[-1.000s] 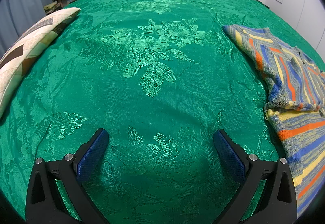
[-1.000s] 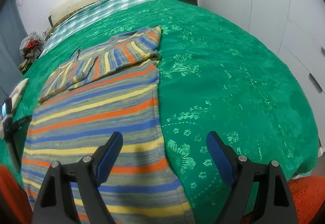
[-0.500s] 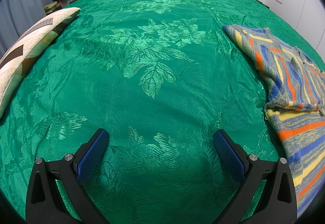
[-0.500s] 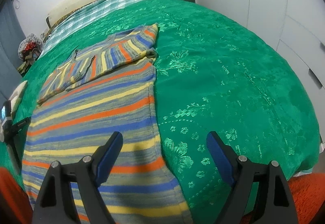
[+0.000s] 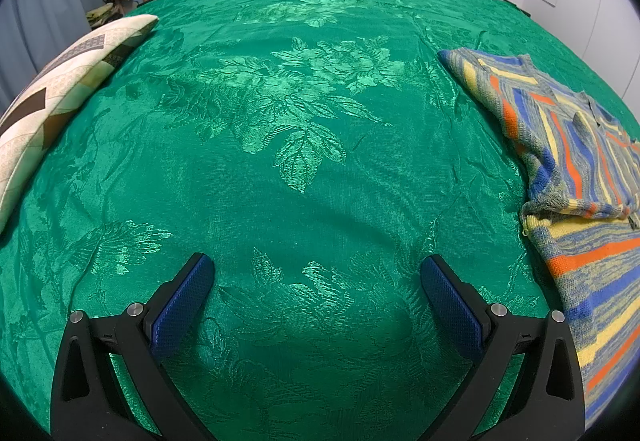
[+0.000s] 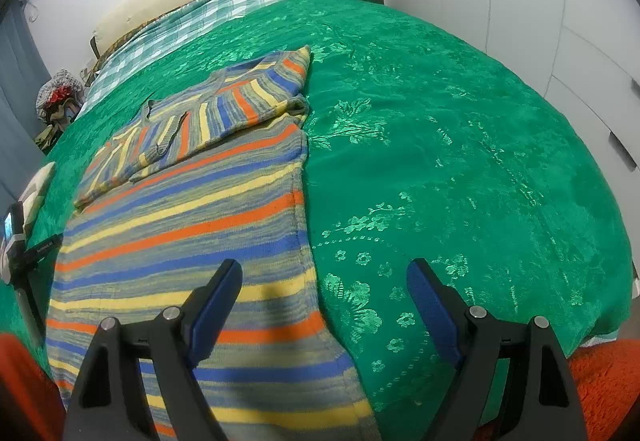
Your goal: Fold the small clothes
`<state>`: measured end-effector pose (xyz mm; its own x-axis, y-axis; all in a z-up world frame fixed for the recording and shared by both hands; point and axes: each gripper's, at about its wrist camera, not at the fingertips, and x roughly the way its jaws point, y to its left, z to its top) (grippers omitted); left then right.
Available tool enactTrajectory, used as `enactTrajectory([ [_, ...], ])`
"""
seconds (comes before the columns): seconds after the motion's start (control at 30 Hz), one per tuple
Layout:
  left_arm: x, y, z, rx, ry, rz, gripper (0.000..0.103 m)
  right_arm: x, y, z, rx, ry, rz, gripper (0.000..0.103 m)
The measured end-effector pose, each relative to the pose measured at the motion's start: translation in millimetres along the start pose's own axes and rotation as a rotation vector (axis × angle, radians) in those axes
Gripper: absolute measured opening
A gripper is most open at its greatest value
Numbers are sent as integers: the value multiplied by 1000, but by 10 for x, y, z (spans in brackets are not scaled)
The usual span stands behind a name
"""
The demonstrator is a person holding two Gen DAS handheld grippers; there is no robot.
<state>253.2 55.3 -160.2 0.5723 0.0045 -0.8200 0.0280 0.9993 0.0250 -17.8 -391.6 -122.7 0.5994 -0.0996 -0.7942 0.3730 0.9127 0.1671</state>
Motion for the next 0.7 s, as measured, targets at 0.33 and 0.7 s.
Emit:
enactTrajectory([
  [0.33,0,-1,-1,0,0,0,103,3,-5,-3,1,1,1,83],
  [0.7,0,-2,-1,0,0,0,103,27,2,1,1,10,11,83],
])
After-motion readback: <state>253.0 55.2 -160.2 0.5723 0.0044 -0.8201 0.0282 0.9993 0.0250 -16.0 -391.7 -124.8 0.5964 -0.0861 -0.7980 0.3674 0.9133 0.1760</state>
